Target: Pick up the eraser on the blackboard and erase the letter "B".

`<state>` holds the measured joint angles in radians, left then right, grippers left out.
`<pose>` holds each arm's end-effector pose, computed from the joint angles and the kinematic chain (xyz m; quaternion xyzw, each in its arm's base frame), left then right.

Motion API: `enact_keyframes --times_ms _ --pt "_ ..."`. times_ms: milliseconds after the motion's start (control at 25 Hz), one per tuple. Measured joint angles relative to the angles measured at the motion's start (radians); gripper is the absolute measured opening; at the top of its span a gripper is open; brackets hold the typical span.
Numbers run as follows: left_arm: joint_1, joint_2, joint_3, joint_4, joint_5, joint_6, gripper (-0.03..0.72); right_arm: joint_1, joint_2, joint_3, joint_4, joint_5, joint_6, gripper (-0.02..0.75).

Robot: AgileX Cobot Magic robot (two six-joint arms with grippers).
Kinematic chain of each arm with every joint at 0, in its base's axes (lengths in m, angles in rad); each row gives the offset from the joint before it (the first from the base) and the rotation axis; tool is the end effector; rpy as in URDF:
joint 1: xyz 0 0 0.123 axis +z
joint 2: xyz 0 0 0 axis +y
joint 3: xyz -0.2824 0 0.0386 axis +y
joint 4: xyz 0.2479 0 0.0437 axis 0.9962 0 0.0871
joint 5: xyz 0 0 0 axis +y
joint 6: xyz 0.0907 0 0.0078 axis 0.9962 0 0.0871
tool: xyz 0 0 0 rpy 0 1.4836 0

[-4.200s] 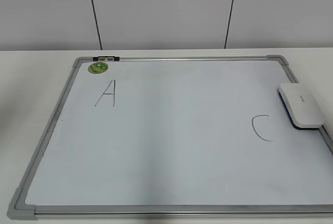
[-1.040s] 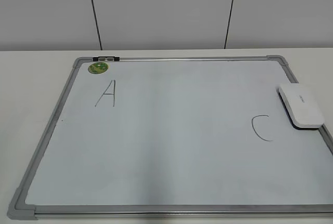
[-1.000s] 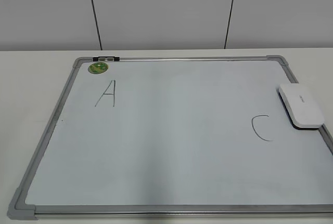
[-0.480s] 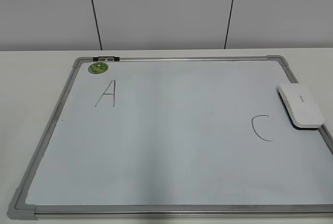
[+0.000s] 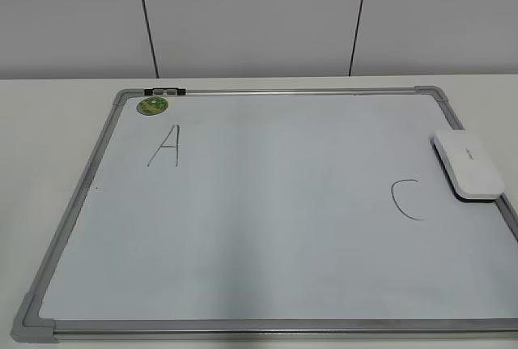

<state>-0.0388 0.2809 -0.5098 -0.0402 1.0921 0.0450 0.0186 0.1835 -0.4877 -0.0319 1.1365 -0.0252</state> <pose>0.0356 -0.0046 0.2734 0.0370 0.9211 -0.0188 0.3870 0.0197 -0.0023 0.2666 -0.0204 0.9156 -0.0173 0.4011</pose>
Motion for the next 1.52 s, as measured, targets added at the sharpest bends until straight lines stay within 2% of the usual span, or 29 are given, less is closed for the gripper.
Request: enact_keyframes --times_ms 440,680,1520 --pt "0.009 -0.267 0.000 0.000 0.003 0.000 0.302 -0.030 -0.200 0.000 0.000 0.002 0.000 0.587" --pt "0.032 -0.271 0.000 0.000 0.008 0.000 0.296 -0.032 -0.200 0.000 0.000 0.002 0.000 0.587" --pt "0.032 -0.271 0.000 0.000 0.008 0.000 0.264 -0.032 -0.200 0.000 0.000 0.004 0.000 0.587"
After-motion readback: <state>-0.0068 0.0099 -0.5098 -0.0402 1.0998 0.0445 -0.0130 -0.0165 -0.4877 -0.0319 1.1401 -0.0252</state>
